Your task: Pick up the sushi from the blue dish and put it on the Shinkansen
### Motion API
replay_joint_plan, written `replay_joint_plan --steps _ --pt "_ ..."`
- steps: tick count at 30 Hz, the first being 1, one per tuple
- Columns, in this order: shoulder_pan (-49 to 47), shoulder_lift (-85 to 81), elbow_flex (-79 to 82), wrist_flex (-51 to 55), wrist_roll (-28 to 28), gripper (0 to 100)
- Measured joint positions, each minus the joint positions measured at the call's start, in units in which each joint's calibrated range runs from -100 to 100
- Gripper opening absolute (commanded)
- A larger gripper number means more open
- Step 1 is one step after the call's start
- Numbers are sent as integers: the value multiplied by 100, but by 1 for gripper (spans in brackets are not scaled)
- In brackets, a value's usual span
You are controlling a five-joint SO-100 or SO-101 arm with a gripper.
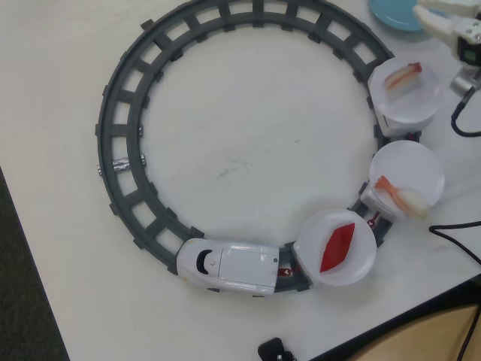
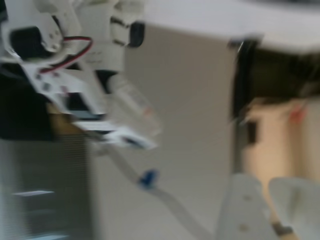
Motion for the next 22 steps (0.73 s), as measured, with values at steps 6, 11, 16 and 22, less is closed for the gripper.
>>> replay_joint_plan --steps 6,11,16,22 --pt "630 -354 144 -254 -2489 2" --pt "1552 -1187 1279 -254 -4523 2" --pt "2529 -2501 2738 -79 -5124 2" --pt "3033 -4615 4313 1129 -5182 2"
